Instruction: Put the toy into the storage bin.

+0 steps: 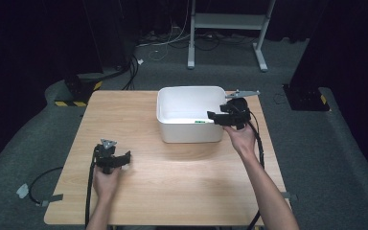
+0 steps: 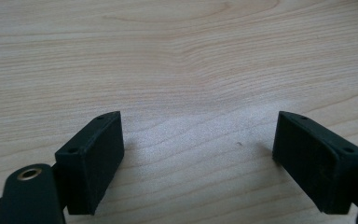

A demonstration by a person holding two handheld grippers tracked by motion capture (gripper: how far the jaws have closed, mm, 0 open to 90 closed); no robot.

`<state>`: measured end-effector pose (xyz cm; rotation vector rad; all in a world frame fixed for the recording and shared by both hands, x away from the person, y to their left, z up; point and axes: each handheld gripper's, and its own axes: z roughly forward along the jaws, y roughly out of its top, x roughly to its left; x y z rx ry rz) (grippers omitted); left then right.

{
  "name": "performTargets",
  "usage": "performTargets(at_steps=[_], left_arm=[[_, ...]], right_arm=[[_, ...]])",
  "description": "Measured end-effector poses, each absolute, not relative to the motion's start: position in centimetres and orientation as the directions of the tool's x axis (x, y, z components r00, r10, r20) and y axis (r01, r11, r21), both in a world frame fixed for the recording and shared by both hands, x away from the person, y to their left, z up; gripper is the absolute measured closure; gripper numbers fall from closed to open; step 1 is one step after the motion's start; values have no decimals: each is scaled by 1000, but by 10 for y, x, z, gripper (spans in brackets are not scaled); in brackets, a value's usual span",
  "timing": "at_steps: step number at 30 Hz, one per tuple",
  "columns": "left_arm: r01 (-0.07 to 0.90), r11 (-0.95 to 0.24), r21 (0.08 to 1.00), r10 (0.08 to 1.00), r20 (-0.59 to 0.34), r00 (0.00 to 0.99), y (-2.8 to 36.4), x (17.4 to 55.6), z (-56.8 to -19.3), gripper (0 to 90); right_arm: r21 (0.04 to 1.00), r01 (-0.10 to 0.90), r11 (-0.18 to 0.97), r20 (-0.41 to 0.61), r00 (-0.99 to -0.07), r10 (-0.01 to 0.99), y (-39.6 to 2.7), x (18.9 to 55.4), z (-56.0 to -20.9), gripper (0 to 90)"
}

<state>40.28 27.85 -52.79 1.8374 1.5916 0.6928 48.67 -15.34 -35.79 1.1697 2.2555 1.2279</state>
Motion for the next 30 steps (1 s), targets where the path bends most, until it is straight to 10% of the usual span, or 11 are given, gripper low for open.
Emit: performTargets(at_steps=[30], left_arm=[[675, -100, 731, 990, 2, 144, 279, 403, -528, 166]], right_arm=[[850, 477, 223, 130, -601, 788, -182, 466, -357, 376]])
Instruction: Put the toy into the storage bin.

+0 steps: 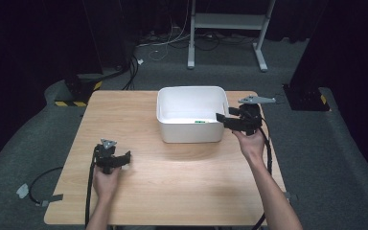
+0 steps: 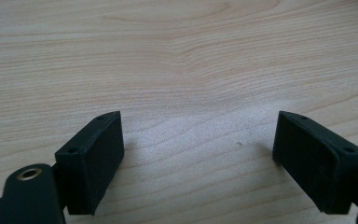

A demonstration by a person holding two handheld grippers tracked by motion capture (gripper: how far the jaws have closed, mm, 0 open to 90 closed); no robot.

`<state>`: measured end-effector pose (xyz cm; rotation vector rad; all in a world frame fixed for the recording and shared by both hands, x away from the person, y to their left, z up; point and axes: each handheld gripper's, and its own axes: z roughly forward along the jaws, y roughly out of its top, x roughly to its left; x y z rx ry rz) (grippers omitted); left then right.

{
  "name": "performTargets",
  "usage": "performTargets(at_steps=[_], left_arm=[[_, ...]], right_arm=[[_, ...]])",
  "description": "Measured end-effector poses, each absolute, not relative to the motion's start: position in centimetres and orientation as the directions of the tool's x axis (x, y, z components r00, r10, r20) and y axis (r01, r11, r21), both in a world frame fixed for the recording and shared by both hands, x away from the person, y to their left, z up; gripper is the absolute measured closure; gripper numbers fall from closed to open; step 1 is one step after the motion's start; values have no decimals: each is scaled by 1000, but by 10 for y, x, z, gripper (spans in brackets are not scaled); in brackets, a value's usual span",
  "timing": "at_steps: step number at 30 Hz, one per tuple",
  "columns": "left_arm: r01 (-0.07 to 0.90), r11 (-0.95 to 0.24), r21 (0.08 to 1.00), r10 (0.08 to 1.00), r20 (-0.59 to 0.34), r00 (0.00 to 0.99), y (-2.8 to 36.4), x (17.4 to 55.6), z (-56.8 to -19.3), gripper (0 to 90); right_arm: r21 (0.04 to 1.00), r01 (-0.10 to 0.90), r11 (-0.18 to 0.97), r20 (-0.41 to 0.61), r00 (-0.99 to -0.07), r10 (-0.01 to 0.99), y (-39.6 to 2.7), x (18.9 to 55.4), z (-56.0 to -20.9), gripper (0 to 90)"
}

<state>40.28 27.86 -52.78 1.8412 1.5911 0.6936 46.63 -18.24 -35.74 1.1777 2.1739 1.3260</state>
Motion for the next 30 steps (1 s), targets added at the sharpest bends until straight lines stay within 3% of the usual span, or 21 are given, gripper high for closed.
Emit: performTargets(at_steps=[30], left_arm=[[675, -100, 731, 990, 2, 144, 279, 403, -528, 166]], right_arm=[[876, 446, 182, 134, -589, 797, -207, 445, -355, 379]])
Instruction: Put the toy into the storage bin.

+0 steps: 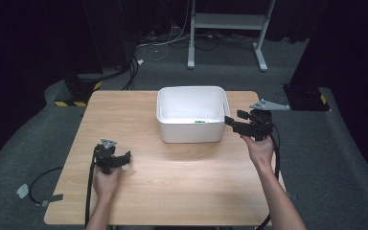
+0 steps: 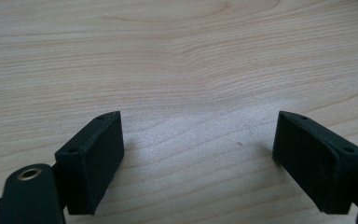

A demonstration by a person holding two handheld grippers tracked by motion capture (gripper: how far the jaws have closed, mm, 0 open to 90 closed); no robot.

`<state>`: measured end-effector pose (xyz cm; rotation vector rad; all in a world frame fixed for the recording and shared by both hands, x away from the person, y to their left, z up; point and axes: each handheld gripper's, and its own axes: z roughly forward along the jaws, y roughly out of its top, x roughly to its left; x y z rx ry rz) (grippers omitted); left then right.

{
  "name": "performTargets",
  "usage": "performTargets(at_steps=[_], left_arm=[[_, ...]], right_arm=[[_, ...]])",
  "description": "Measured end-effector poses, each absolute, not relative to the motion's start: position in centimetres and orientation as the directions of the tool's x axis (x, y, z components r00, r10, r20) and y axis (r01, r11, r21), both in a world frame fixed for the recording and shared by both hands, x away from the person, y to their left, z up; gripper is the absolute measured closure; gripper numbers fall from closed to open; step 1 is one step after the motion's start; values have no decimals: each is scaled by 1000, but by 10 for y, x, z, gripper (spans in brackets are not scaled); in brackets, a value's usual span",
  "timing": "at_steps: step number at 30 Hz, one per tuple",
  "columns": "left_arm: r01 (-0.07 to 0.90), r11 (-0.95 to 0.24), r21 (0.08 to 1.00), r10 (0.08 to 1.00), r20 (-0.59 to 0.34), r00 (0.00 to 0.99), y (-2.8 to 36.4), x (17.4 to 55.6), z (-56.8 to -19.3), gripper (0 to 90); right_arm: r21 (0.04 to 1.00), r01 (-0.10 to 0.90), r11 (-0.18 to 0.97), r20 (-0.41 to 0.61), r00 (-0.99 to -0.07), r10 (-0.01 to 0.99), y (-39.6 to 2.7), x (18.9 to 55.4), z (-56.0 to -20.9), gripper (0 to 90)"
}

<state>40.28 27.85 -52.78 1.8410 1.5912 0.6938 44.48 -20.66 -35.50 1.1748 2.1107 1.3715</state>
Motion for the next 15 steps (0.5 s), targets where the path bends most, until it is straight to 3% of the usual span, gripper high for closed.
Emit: performTargets(at_steps=[15], left_arm=[[675, -99, 731, 990, 2, 144, 279, 403, -528, 166]], right_arm=[[880, 442, 174, 135, -583, 801, -216, 436, -358, 379]])
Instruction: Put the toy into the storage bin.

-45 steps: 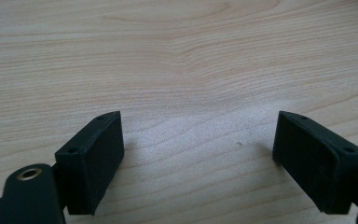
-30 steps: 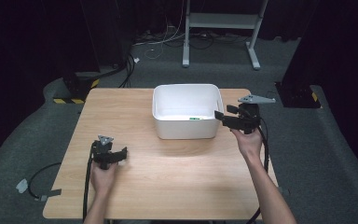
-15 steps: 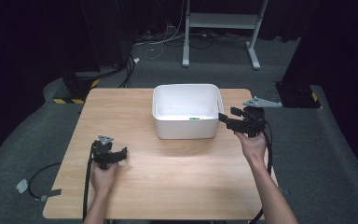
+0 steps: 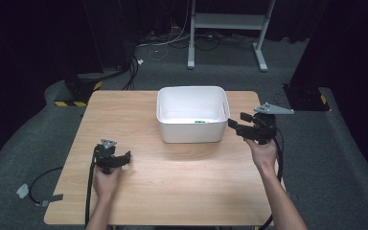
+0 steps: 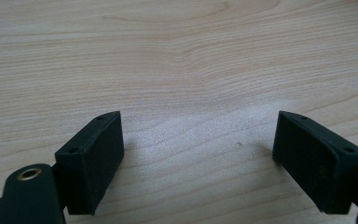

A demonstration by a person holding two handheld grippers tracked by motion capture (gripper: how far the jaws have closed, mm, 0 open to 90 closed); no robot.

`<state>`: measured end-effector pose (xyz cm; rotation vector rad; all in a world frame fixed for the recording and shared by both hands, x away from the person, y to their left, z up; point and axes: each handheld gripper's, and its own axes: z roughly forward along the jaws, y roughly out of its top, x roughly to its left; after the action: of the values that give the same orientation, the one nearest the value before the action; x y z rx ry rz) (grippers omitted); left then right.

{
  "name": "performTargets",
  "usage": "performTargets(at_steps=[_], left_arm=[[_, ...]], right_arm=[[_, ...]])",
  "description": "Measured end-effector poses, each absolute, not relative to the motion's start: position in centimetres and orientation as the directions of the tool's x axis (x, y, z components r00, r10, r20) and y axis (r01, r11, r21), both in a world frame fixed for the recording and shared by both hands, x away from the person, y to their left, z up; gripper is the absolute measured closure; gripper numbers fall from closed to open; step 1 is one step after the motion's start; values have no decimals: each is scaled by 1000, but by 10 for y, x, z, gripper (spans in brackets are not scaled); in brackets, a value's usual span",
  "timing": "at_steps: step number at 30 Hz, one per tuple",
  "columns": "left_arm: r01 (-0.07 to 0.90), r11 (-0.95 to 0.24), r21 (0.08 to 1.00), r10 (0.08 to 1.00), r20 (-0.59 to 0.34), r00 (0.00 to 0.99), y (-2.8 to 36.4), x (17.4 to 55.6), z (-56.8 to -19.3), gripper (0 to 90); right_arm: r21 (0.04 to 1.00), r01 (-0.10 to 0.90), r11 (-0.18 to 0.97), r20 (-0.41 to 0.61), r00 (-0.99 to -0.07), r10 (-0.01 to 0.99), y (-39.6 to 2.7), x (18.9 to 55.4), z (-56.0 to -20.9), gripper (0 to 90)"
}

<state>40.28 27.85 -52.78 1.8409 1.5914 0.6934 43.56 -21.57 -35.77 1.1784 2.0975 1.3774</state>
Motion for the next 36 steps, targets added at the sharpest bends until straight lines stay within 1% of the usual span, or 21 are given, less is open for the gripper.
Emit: performTargets(at_steps=[36], left_arm=[[675, -100, 731, 990, 2, 144, 279, 403, -528, 166]], right_arm=[[893, 430, 133, 150, -562, 813, -232, 408, -372, 377]])
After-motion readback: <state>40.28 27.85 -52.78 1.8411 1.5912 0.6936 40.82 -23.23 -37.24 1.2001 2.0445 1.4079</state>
